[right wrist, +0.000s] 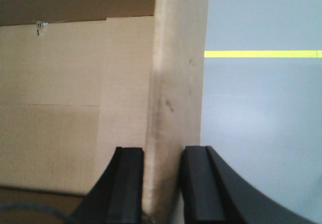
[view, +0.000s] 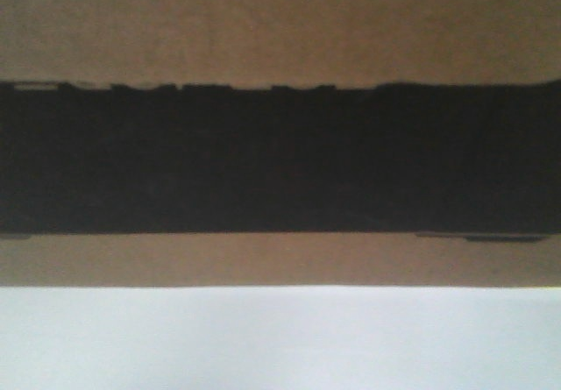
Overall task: Grab box from left shelf to table start
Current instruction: 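Carry the box with both grippers while the base turns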
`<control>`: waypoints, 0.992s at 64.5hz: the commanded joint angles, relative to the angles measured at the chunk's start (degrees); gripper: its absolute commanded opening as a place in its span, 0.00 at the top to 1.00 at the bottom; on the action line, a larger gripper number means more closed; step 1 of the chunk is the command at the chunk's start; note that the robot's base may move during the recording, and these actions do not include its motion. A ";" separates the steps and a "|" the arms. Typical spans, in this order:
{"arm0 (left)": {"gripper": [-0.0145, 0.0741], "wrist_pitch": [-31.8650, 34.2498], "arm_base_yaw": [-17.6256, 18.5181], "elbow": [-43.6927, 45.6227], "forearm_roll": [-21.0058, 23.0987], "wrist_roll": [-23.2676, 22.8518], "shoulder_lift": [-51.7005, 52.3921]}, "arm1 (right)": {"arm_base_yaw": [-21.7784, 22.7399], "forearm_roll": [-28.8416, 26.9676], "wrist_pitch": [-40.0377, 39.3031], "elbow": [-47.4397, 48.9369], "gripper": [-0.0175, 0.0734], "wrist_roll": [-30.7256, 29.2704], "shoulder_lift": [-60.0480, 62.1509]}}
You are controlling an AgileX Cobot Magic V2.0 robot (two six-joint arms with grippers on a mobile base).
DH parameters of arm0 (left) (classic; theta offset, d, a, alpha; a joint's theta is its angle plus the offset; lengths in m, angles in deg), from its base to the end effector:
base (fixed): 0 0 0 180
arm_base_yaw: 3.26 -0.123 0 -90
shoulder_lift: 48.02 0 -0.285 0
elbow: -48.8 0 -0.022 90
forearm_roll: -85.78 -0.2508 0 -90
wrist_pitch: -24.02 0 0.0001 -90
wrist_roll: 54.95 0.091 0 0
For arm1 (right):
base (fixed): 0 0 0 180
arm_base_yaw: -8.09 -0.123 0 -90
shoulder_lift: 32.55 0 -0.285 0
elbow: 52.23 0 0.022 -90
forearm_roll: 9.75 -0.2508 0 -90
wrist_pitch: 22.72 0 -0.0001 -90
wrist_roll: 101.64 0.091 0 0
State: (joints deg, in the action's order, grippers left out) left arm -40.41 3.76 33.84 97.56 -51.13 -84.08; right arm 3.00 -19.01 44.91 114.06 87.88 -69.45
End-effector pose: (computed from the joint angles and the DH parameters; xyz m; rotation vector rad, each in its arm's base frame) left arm 0.0295 -0.0205 0.4278 0.2183 1.9977 -0.2788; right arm 0.0301 0.0163 0.4280 0.0512 2.0708 0.3492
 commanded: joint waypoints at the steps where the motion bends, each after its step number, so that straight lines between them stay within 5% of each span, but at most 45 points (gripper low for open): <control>1: 0.95 7.64 0.10 2.38 3.59 1.16 0.04 | 0.79 8.03 -7.22 1.59 0.74 -0.22 -0.63; 64: 0.95 12.50 0.10 2.38 3.36 1.16 0.04 | 0.79 7.90 -7.22 1.53 0.74 -0.22 -0.63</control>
State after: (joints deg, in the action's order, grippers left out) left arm -39.49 3.76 33.84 97.72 -51.13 -84.08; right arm 3.00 -18.80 45.16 114.06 87.88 -69.45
